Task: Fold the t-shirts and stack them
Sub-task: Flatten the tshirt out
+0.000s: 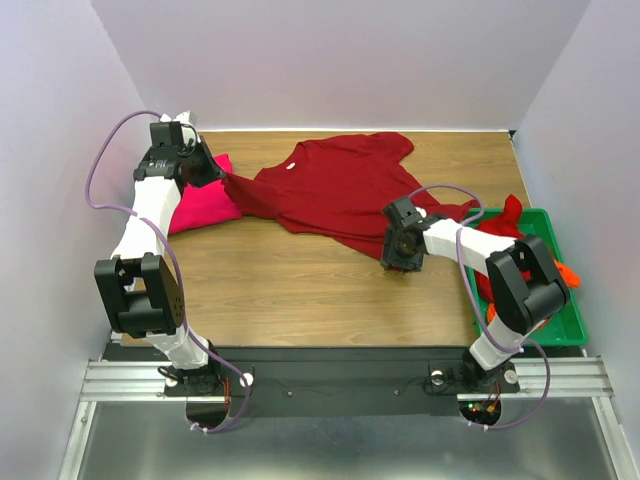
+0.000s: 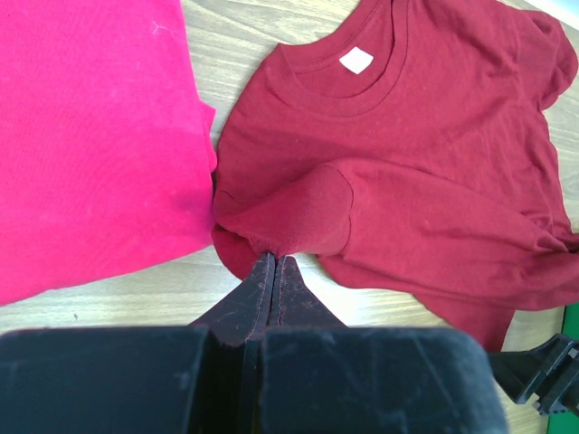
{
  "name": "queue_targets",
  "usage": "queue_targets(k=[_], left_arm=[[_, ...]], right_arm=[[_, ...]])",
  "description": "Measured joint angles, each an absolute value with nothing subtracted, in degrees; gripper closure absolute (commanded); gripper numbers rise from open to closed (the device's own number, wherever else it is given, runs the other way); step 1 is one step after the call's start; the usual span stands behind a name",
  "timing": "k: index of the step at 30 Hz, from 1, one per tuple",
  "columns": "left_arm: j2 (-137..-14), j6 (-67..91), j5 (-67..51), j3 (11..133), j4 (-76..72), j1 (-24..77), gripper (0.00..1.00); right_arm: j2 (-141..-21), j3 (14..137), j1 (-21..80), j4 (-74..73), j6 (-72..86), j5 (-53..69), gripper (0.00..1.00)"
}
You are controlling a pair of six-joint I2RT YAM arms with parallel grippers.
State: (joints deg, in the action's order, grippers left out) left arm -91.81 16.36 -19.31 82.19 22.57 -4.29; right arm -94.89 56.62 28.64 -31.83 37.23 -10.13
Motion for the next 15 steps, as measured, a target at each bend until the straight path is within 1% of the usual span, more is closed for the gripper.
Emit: queue_targets(k=[15], left_arm=[[-91.9,16.3,-19.5,82.2,22.6,-4.3,1.00]], right_arm=[[-96.4,57.6,29.5,-31.5,37.9,-13.9,0.41]])
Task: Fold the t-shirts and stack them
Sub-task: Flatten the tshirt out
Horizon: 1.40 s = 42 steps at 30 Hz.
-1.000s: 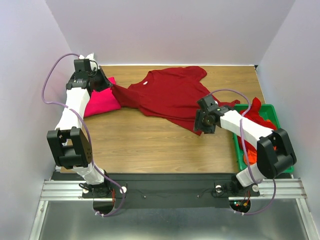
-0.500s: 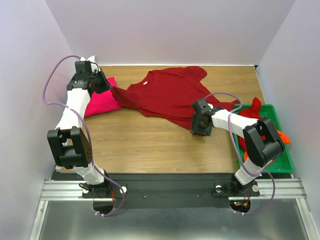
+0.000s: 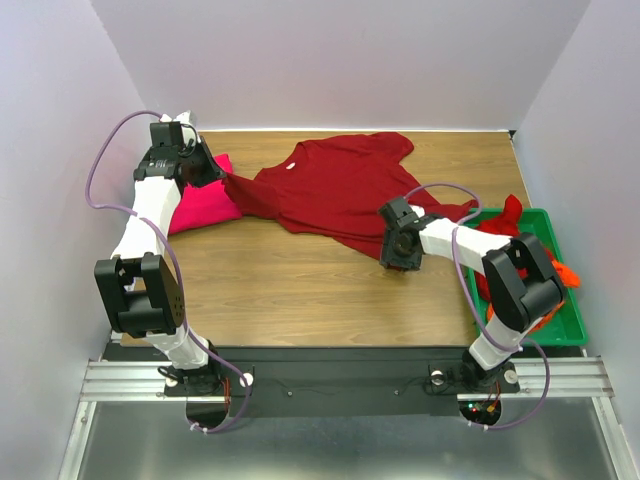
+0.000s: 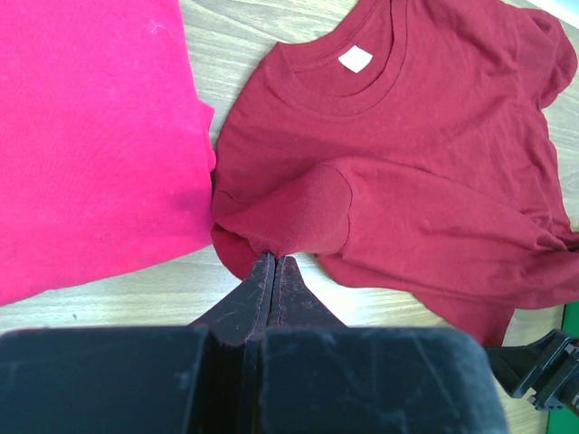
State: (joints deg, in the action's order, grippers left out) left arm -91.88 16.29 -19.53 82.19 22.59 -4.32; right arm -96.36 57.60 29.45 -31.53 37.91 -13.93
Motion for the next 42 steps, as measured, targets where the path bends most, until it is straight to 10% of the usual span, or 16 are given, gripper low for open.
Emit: queue_targets(k=[9,20,42], left_arm=[[-91.9,16.3,-19.7,82.2,22.6,-4.4,1.00],[-91.9,15.9,-19.9,82.2,22.6,-4.4,1.00],[-71.0,19.6,-16.8,71.7,18.9,-0.4,1.00]], right_arm=[[-96.9,57.8,29.5,-31.0,37.6,-15.5,0.49],[-97.1,57.8,29.3,-29.1,36.2,-16.1,0.99],[-74.0,77.8,25.2,-38.3,25.5,-22.5,1.00]])
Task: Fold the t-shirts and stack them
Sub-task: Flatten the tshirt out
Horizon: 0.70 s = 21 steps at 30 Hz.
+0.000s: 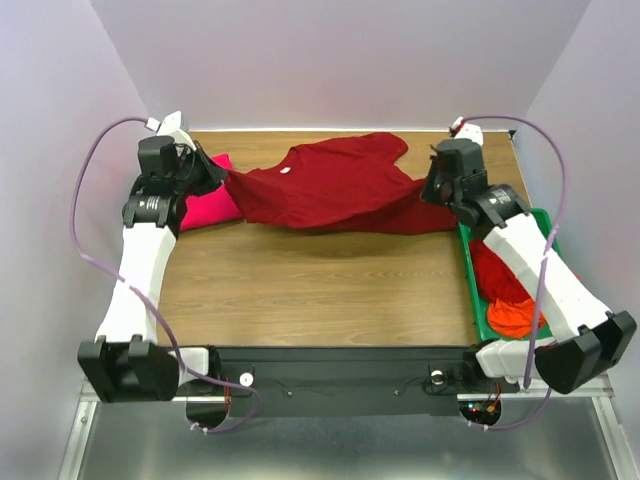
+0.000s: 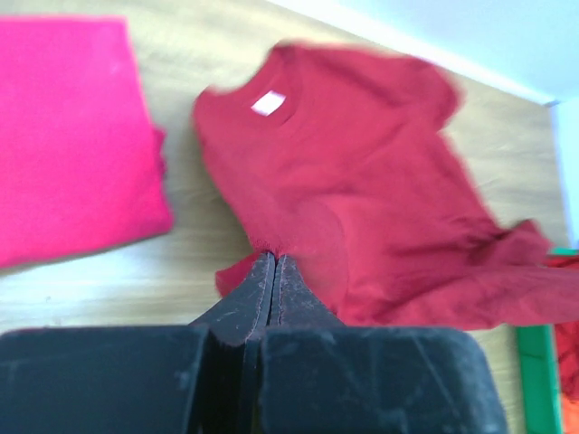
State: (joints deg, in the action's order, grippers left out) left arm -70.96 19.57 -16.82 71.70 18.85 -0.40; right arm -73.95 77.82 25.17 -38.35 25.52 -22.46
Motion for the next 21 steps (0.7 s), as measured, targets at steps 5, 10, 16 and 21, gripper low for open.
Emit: queue_targets(k=[5,10,16,21], left_arm=[[-62.1,22.5,-14.5,71.3,18.1,3.7,1.00],[-51.0,24.2,-12.4,71.2,18.9,4.0,1.00],[-43.0,24.8,-12.0,78.6,24.4,4.0,1.00],[-42.5,25.8,-11.9,94.9,26.8,4.0,1.00]], right_arm=[[-72.1,86.0,25.1,-43.3,22.9,-23.2,1.00],[-64.8,91.3,25.1,-46.7,20.5,-23.4,1.00],[-57.8,104.0,25.1,-47.9,15.2,-21.5,1.00],[-57.7,117.7,25.1,-47.8,11.3,-19.1,1.00]])
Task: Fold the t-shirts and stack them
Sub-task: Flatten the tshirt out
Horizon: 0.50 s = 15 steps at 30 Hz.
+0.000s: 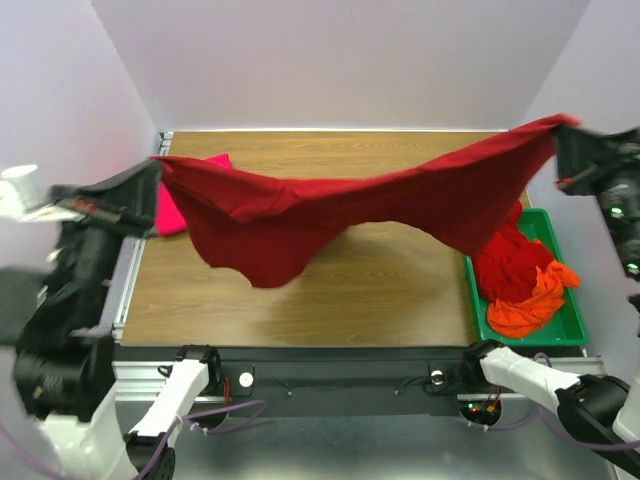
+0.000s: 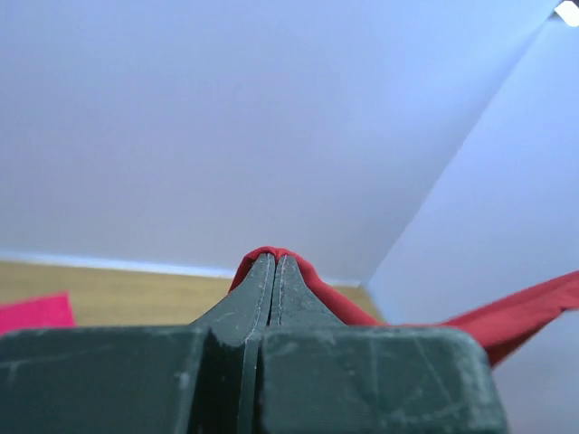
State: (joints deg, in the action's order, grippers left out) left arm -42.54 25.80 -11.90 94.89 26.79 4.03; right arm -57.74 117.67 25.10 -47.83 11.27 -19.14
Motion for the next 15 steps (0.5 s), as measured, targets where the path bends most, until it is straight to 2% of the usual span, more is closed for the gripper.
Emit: queue_targets(k=[3,7,10,15], left_arm=[[-43.1,26.3,-11.9,104.1,26.7,4.0,1.00],[-43.2,27.1,-11.7,109.9,24.6,4.0,1.00],[-43.6,27.7,-12.0,108.1,22.8,4.0,1.00],[-48.5,28.8,-14.4,98.3,18.9,4.1,1.00]], right_arm=[[-59.0,125.4,25.1,-47.4,9.7,-17.9,1.00],[-60.9,130.4,25.1,-45.8,8.8,-17.2,1.00],[-61.5,128.4,25.1,-44.2,8.5,-17.7,1.00],[-64.4,117.1,25.1,-41.4,6.2,-20.7,1.00]])
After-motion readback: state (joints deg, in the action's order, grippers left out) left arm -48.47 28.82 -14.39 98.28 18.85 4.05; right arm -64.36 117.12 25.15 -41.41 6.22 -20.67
